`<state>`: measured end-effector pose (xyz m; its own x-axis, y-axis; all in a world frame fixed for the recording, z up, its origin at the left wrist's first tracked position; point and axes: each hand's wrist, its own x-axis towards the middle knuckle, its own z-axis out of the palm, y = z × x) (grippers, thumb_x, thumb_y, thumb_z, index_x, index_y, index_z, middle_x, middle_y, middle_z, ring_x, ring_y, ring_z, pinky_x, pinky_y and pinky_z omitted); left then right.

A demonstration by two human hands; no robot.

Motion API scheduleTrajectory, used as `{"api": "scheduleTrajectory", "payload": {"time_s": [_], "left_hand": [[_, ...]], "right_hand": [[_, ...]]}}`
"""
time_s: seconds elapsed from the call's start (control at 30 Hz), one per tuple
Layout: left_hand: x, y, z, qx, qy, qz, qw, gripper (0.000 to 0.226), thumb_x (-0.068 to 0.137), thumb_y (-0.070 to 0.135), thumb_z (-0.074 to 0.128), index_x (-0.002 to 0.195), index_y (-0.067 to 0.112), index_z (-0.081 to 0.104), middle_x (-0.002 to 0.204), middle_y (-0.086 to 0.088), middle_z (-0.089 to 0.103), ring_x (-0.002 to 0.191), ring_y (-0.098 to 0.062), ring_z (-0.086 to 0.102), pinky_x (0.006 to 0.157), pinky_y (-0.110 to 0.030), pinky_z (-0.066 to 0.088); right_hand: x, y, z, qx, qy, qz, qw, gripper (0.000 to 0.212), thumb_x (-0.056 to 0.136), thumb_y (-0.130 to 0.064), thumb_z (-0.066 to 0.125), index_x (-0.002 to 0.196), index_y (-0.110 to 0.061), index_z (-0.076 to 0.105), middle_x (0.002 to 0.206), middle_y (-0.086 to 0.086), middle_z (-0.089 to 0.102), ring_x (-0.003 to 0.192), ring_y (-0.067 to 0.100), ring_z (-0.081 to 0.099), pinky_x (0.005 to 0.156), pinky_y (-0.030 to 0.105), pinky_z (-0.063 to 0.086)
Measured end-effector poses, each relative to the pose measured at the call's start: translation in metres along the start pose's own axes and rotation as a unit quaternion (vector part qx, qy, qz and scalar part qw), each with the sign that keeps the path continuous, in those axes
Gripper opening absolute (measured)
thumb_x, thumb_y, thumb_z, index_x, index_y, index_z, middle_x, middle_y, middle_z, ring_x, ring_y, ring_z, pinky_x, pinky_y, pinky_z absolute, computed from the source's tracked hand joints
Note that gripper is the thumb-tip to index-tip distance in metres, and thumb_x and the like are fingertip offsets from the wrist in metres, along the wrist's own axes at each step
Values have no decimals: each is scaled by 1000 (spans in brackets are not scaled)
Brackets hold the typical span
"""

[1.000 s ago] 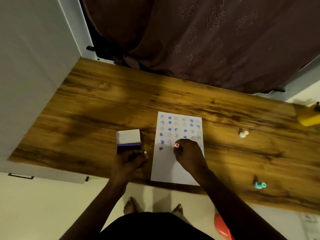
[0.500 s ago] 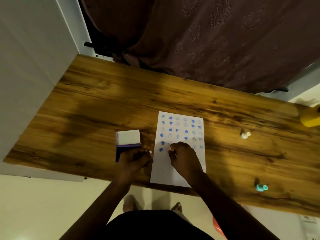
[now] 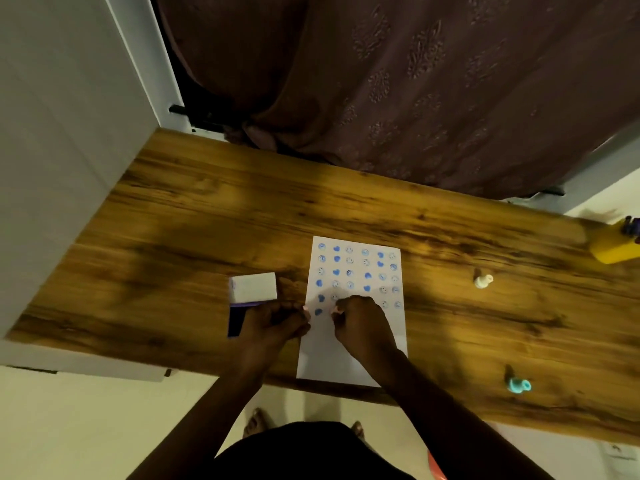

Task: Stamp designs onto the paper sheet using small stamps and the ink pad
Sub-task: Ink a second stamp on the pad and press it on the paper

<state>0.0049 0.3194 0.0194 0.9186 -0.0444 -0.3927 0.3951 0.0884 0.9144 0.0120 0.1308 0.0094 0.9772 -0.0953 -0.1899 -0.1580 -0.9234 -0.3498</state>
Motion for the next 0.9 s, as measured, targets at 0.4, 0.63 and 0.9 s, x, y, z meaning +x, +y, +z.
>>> {"api": "scheduleTrajectory", "payload": {"time_s": [0.4, 0.63, 0.9], "left_hand": [[2, 17, 20, -9, -43, -8, 999, 18, 86, 9, 80, 103, 7, 78, 96, 1, 83, 94, -19, 80, 67, -23, 63], [-5, 25, 60, -6, -131, 29, 991, 52, 87, 2, 76, 136, 13, 60, 127, -6, 72, 111, -29, 74, 83, -40, 65], [-12, 30, 99, -5, -169, 65, 983, 52, 85, 7, 80, 121, 42, 69, 121, 3, 77, 111, -26, 75, 85, -45, 65]], "right_hand": [[2, 35, -63, 560, -21, 124, 819, 38, 83, -24, 83, 117, -16, 69, 99, 10, 77, 86, 22, 71, 75, 30, 61], [-36, 51, -83, 502, -38, 23, 864, 24, 87, -22, 78, 111, -17, 75, 105, -4, 77, 89, 15, 73, 74, 28, 62], [-50, 79, -98, 500, -18, -25, 865, 25, 87, -30, 78, 110, -21, 76, 114, -7, 76, 106, 12, 71, 73, 19, 57]]}}
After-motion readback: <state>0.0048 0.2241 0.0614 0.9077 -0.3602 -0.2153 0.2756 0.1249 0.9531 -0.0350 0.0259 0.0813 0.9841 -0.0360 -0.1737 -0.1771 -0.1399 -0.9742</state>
